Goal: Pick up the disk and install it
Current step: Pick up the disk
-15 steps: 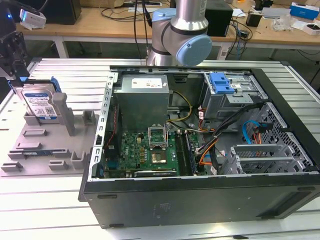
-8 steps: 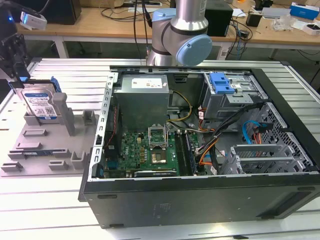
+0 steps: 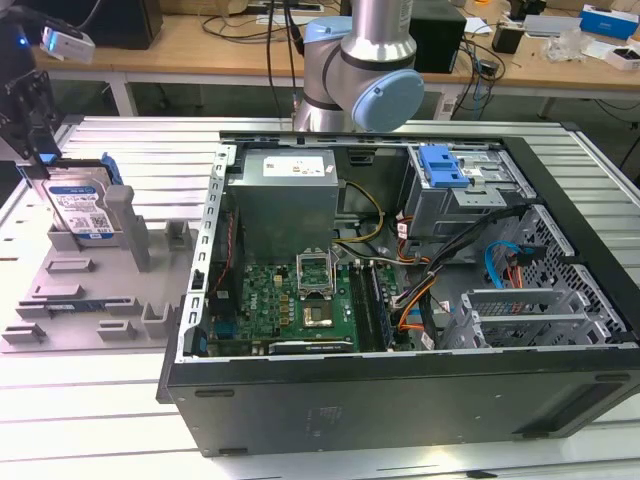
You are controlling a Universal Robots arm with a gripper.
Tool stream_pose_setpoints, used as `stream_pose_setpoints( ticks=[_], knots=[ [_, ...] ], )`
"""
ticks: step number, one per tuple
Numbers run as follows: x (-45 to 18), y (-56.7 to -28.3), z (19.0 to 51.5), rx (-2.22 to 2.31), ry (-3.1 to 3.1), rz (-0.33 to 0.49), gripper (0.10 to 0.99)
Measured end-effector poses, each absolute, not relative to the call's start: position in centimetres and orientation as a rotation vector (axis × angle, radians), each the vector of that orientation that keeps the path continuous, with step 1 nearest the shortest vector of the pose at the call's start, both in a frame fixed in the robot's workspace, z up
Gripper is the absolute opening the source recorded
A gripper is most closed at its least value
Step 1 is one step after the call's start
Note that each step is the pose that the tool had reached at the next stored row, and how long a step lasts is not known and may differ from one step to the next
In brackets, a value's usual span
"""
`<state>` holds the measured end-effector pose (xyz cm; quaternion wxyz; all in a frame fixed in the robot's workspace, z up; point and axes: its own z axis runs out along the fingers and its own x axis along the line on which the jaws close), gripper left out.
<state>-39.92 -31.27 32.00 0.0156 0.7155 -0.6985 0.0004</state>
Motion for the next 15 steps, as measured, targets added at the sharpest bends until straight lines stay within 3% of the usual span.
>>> stream_pose_setpoints(
  ticks=[15],
  knots=[
    [-39.91,-31.27,31.11,2.232,-2.166,0.001,0.482]
  ],
)
